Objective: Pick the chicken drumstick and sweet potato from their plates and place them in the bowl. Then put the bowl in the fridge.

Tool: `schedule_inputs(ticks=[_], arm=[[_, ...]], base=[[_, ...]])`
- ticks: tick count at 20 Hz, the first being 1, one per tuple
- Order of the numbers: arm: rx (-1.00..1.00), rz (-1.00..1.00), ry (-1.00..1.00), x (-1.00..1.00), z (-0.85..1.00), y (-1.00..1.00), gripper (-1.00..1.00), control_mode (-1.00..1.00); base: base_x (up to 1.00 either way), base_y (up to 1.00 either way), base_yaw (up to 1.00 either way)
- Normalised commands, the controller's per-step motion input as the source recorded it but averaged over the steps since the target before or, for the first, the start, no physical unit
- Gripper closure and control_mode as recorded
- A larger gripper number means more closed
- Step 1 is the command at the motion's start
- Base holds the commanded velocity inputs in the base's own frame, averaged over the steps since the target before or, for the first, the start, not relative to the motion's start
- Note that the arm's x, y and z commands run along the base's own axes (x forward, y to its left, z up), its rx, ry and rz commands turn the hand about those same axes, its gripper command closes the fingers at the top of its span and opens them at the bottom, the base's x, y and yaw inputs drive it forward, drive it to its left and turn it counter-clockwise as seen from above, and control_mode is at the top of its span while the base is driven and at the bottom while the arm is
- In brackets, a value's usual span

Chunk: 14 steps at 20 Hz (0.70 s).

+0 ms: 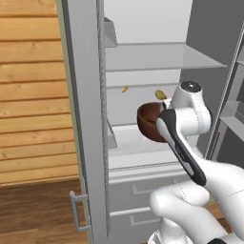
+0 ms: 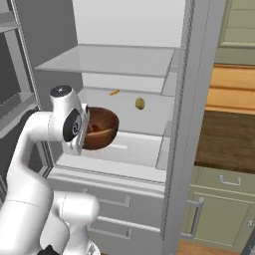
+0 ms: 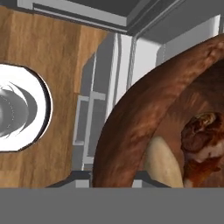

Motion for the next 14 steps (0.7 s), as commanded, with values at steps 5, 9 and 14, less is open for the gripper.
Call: schedule_inputs(ticks=[5,9,14], arm=[[-0.16,0.14,-0.15,0.09,0.20,0.00,1.00,-1.00],[-0.03,0.21,-0.15,0.31,0.02,-0.19,1.00,-1.00],[-0.08,0.23,-0.06,0.45,0.00,-0.03,1.00,-1.00]], base=[[0.00,0.00,0.00],[0.00,0.00,0.00],[0.00,0.00,0.00]])
